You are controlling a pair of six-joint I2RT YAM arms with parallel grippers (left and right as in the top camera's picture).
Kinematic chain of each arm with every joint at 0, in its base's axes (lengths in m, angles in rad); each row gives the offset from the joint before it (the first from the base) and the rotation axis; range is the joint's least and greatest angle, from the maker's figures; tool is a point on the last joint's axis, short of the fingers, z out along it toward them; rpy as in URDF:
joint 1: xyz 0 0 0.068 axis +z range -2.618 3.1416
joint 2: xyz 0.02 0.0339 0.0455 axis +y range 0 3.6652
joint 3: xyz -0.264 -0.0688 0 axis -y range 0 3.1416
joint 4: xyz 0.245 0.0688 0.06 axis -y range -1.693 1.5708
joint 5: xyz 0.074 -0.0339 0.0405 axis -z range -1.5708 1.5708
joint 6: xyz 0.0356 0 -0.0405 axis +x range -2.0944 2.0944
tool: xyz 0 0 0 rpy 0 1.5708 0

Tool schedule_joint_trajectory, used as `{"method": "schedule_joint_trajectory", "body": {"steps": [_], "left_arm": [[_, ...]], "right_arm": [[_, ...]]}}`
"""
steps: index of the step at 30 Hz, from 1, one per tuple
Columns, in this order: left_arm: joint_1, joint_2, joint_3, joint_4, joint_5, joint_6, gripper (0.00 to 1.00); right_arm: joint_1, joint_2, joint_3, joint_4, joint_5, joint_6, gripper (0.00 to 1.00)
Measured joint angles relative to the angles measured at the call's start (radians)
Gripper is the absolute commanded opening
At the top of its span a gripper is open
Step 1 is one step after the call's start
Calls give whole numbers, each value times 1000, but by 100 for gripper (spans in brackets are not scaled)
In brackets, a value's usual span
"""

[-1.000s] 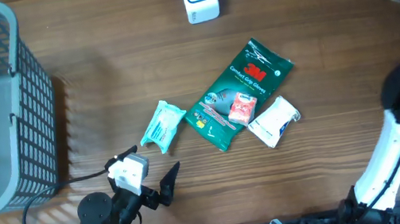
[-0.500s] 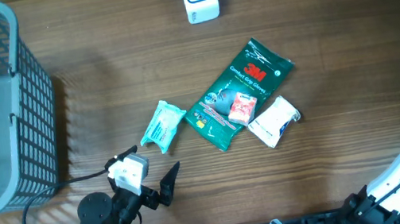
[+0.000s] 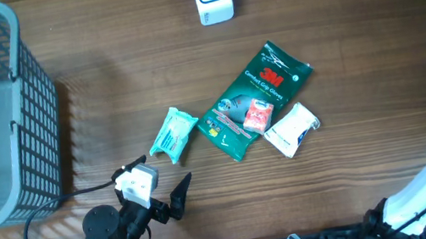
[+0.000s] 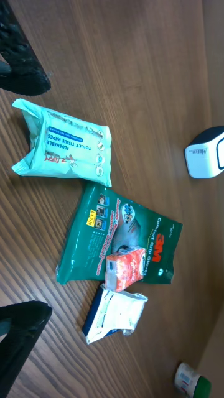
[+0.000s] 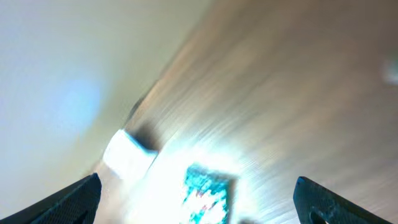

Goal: Scan the item barcode
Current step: 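Reach the right gripper to the Kleenex pack and grasp it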

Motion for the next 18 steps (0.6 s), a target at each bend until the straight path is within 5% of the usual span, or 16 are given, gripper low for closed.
{"method": "schedule_joint_trajectory", "body": {"steps": [10,18], "left_arm": [[0,0,0,0,0,0,100],[0,0,0,0,0,0,100]], "right_arm": [[594,50,-465,3,76,-13,100],[862,54,-790,-5,265,-29,100]]}}
